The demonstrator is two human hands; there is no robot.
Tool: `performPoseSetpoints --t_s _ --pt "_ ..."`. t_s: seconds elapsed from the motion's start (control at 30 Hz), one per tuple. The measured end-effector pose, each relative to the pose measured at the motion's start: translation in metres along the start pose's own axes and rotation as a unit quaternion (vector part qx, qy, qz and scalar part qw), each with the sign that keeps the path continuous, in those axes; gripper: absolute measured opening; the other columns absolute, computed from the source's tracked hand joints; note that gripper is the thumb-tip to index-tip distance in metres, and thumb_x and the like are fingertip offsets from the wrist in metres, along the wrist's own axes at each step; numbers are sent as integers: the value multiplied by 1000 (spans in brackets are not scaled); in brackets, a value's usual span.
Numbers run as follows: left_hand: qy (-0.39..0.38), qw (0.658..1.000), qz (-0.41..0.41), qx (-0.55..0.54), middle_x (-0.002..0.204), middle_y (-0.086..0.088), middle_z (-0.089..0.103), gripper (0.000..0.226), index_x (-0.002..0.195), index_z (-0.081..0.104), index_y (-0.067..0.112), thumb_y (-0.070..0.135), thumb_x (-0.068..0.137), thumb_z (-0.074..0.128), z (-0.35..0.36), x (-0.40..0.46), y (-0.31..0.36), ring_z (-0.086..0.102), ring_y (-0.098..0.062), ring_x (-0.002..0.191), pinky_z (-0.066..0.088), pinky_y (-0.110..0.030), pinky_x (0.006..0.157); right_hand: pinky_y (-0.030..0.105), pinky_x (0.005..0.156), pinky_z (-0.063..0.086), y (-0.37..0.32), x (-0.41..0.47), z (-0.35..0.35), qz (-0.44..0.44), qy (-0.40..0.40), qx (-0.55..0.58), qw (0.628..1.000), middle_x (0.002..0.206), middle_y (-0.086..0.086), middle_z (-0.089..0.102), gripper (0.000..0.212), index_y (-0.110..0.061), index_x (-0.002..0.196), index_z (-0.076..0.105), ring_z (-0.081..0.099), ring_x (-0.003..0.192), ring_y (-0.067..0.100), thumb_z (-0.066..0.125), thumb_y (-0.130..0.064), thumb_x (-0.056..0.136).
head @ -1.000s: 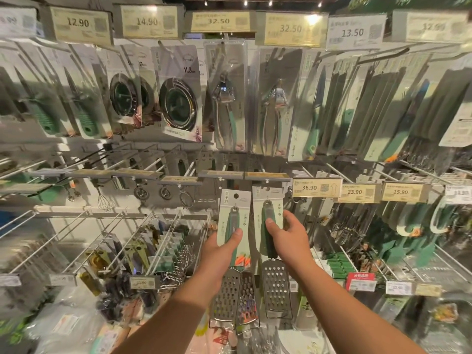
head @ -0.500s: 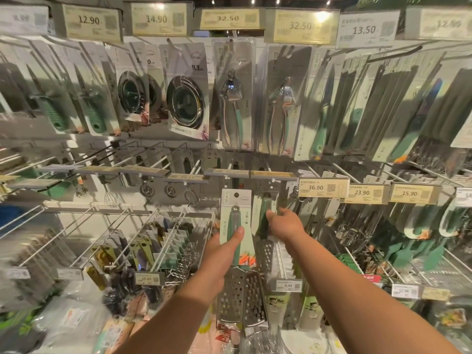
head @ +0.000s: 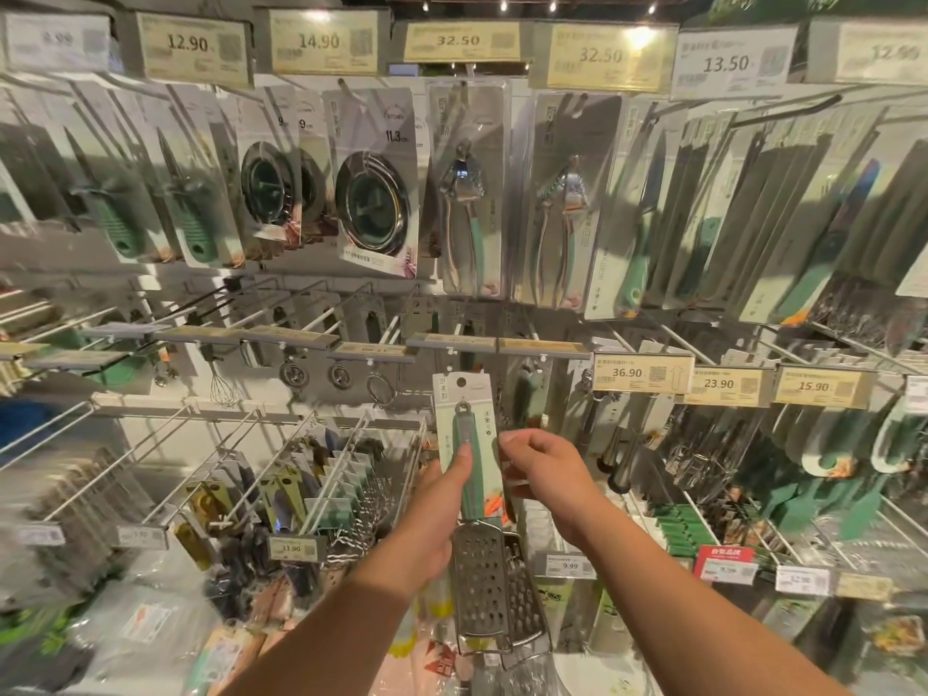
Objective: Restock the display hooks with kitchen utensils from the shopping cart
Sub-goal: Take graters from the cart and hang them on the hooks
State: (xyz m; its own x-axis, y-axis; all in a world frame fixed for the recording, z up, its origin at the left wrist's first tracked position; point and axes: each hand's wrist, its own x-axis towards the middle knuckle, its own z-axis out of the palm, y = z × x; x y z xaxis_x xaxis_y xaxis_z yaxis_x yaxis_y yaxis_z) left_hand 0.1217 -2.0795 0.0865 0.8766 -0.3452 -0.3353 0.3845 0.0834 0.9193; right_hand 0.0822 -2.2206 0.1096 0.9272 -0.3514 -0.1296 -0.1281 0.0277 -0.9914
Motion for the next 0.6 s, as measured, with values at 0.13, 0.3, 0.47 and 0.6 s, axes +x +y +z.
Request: performPoseSetpoints --t_s 0.13,0.3,0.47,0.6 --pt "-7 1000 0 -6 156 2 48 70 157 35 30 62 97 53 7 0 0 53 -16 134 46 -37 107 25 62 46 4 -4 1 -3 -36 -15 999 61 -8 57 24 -15 80 67 50 57 8 67 -28 100" --pt "-8 999 36 -14 162 7 39 74 161 27 31 53 100 61 7 2 -4 43 -22 146 35 -47 121 32 65 48 7 -9 1 -25 -24 -24 999 93 16 73 37 -4 104 69 63 78 20 74 -39 93" --pt "10 998 52 37 118 8 75 27 126 63 33 35 99 69 4 3 -5 72 -17 109 59 -43 92 46 75 58 13 -12 -3 -12 -21 8 1000 103 10 77 18 -14 112 68 73 90 27 65 -28 102" --pt "28 997 55 54 119 7 74 28 129 61 33 34 101 66 5 2 -2 72 -18 109 59 -46 96 22 47 47 15 -14 -7 -17 -20 36 999 93 0 74 10 -18 114 63 69 69 14 55 -19 107"
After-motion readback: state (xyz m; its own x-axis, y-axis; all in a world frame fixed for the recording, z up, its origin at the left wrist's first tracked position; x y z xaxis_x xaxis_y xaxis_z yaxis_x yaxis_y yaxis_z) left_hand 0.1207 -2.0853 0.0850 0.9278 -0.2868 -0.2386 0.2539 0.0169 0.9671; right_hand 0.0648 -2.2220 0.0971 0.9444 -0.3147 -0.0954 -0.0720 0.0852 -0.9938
